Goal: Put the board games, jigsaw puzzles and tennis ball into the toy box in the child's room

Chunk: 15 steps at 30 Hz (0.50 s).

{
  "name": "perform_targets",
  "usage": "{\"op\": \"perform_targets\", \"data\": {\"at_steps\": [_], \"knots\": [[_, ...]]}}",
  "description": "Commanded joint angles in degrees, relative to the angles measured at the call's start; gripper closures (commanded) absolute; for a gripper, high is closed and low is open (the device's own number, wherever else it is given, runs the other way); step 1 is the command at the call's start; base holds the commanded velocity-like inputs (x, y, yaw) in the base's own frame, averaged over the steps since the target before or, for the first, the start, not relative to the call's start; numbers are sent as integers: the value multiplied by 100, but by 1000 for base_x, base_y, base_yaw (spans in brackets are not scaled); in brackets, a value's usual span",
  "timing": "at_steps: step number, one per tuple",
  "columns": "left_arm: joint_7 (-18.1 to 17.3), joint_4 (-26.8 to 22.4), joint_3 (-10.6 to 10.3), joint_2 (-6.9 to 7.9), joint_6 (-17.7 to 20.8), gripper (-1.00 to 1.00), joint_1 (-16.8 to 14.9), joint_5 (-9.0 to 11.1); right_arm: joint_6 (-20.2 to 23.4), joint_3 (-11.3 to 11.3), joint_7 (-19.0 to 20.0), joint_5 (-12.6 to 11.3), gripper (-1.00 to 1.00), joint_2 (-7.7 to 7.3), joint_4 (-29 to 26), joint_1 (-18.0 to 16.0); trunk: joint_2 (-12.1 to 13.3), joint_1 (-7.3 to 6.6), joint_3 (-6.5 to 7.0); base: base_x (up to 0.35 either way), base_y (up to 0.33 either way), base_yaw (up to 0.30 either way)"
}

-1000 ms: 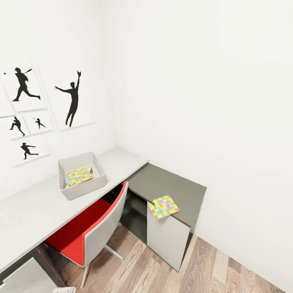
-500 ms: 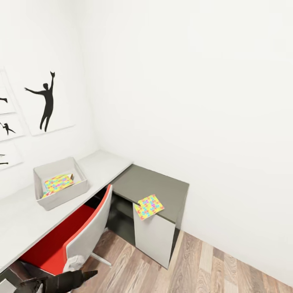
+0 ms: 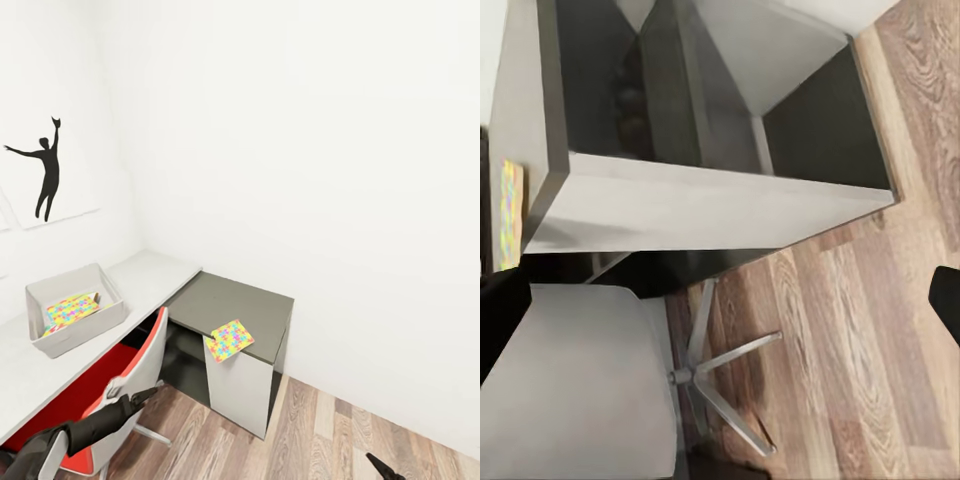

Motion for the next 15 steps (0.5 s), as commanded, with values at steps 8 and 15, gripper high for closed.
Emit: {"op": "perform_targets", "data": {"at_steps": [8, 15], "knots": [[1, 5, 27, -7, 29, -100, -12, 134, 120, -120, 47, -157, -100, -209, -37, -31, -13, 4, -12, 3, 0, -10], [8, 1, 28, -18, 20, -100, -13, 146, 335, -331, 31, -444, -100, -306, -251, -113, -13, 4, -12, 0, 0, -1]]}}
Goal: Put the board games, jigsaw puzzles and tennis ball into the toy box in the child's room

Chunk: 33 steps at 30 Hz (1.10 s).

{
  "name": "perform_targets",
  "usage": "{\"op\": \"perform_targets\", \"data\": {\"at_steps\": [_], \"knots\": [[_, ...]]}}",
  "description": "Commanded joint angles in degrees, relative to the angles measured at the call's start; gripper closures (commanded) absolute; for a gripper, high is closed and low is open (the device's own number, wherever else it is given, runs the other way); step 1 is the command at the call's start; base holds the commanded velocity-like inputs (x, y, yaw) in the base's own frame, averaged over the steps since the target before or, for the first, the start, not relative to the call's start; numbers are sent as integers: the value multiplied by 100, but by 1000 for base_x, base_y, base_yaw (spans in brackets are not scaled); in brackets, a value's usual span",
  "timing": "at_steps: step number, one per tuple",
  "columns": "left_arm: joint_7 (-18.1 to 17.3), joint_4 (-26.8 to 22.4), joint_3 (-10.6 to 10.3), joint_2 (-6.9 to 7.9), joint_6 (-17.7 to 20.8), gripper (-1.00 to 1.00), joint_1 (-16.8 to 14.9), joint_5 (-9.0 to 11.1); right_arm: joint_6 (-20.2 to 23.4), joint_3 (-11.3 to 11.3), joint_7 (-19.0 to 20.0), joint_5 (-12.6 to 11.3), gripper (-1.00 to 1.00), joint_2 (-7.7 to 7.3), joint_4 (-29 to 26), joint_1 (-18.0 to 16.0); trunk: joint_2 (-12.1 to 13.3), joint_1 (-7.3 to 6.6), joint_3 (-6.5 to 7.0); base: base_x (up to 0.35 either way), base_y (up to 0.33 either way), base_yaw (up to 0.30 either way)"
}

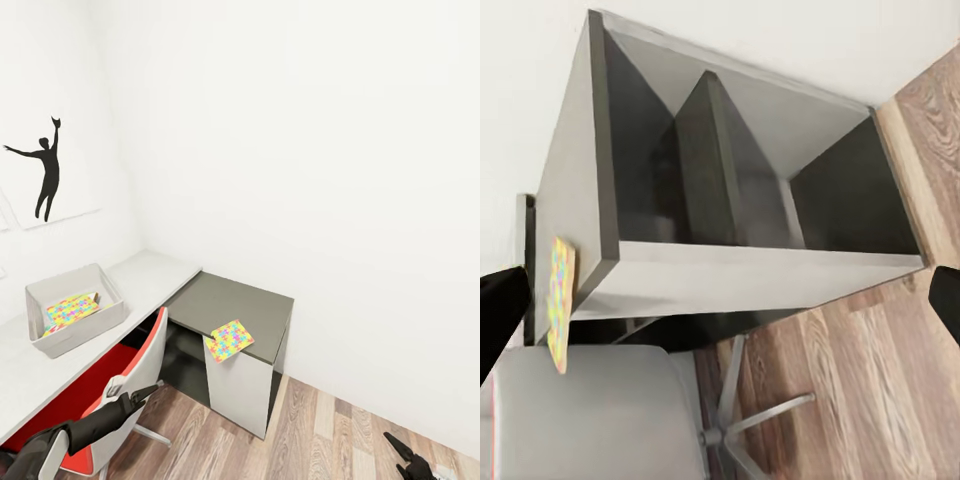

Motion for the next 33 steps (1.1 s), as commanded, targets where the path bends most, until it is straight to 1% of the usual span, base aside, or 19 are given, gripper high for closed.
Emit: {"op": "perform_targets", "data": {"at_steps": [1, 5, 11, 18, 23, 27, 33], "knots": [[-8, 1, 7, 0, 40, -100, -5, 22, 59, -13, 7, -43, -100, -8, -10, -9, -13, 4, -13, 0, 0, 0], [-8, -4, 9, -3, 40, -100, -5, 23, 80, -20, 1, -42, -100, -30, -104, -16, -13, 4, -13, 0, 0, 0], [-8, -9, 7, 2, 43, -100, -5, 23, 71, -35, 28, -68, -100, -21, -151, 2, -13, 4, -13, 0, -4, 0], [-21, -9, 8, 29, 49, -100, -5, 23, 75, -36, 48, -76, -100, -20, -164, 4, -13, 4, -13, 0, -162, 0], [-25, -9, 9, 33, 50, -100, -5, 23, 75, -37, 51, -70, -100, -20, -165, 5, -13, 4, -13, 24, -58, 0], [-29, -9, 9, 36, 50, -100, -5, 23, 76, -37, 46, -68, -100, -19, -161, 5, -13, 4, -13, 108, 38, 0], [-56, -9, 9, 47, 50, -100, -5, 23, 81, -37, 44, -74, -100, -19, -157, 5, -13, 4, -13, 167, 138, 0]]}}
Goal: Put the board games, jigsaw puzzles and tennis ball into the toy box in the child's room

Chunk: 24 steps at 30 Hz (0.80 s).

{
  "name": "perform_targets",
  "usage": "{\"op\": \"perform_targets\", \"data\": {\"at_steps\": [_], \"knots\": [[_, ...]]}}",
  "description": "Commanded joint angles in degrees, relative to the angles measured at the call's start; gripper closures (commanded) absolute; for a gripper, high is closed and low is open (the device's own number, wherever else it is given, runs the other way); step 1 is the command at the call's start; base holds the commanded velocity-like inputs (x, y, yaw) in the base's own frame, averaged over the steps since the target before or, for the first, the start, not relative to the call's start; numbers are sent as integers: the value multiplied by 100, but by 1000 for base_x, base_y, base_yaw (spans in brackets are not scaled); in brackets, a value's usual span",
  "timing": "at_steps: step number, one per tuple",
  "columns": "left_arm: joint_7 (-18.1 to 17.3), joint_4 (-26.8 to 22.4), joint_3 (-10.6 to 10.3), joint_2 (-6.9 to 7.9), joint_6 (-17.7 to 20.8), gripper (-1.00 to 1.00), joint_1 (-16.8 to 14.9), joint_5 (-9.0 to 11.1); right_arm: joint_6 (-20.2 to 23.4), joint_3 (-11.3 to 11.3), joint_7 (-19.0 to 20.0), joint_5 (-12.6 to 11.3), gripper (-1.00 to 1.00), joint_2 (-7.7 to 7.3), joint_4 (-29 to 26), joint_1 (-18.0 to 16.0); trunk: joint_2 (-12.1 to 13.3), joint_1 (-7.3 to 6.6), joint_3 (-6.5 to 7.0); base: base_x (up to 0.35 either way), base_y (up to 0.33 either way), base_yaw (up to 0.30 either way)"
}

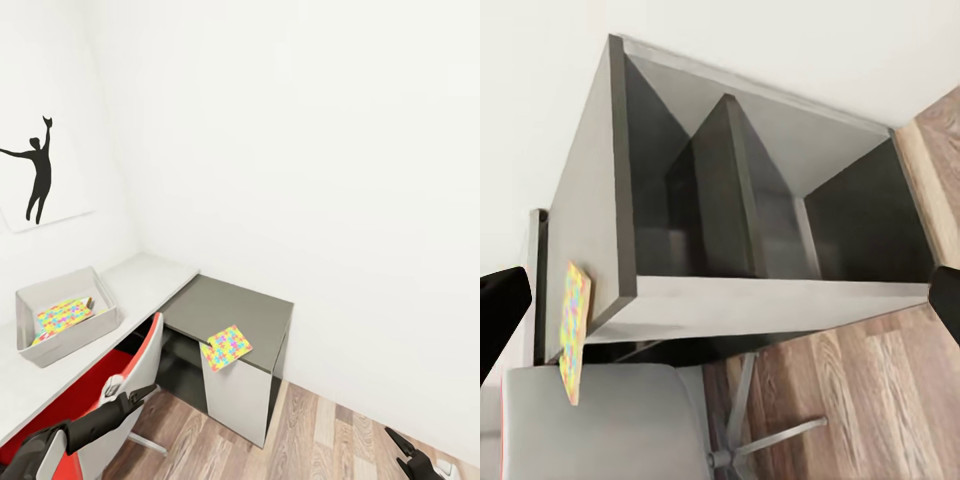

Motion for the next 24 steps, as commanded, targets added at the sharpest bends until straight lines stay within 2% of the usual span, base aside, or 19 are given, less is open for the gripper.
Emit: {"op": "perform_targets", "data": {"at_steps": [1, 24], "knots": [[-11, 2, 5, 1, 39, -100, -5, 24, 52, -13, 10, -39, -100, 0, 3, -5, -13, 5, -13, 112, 91, 0], [-48, 2, 5, 4, 32, -100, -5, 26, 55, -12, -15, -49, -100, 0, 27, -5, -13, 5, -13, 4, 10, 0]]}}
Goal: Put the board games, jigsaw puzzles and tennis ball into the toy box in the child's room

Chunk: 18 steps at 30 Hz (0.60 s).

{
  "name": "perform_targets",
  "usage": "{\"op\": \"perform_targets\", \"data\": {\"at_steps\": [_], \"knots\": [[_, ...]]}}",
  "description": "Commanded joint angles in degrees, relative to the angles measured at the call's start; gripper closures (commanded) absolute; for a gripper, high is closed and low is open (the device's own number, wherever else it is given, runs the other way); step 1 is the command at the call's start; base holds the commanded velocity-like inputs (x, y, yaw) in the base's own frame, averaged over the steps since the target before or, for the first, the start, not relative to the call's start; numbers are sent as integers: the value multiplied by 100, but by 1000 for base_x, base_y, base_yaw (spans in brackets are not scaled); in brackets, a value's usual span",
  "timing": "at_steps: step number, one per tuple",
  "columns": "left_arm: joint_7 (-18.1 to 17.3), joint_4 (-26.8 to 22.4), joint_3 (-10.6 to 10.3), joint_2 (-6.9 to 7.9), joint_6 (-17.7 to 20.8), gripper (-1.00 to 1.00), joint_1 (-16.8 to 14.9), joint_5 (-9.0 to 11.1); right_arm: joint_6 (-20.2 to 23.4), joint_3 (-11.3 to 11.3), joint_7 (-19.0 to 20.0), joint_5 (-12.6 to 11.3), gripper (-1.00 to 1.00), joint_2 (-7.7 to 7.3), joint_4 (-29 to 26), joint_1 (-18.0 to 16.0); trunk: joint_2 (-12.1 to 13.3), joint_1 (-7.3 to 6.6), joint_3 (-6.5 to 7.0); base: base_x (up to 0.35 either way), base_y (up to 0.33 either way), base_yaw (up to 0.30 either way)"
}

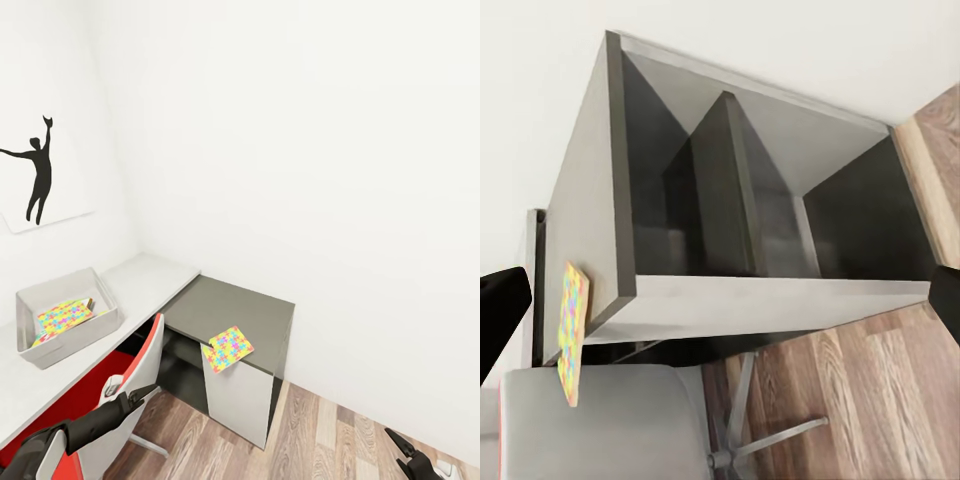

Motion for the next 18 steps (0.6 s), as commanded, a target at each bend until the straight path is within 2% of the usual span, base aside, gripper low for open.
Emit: {"op": "perform_targets", "data": {"at_steps": [1, 15, 18], "knots": [[-9, 1, 7, 0, 41, -100, -5, 21, 50, -12, 8, -38, -100, 0, 4, -5, -13, 4, -13, -5, 0, 0], [-14, 1, 12, 7, 42, -100, -5, 27, 65, -6, 3, -47, -100, 10, 5, -5, -13, 4, -13, -57, 17, -1], [-17, 1, 13, 8, 41, -100, -5, 28, 68, -4, -2, -43, -100, 23, 11, -11, -13, 4, -8, -134, 6, -130]]}}
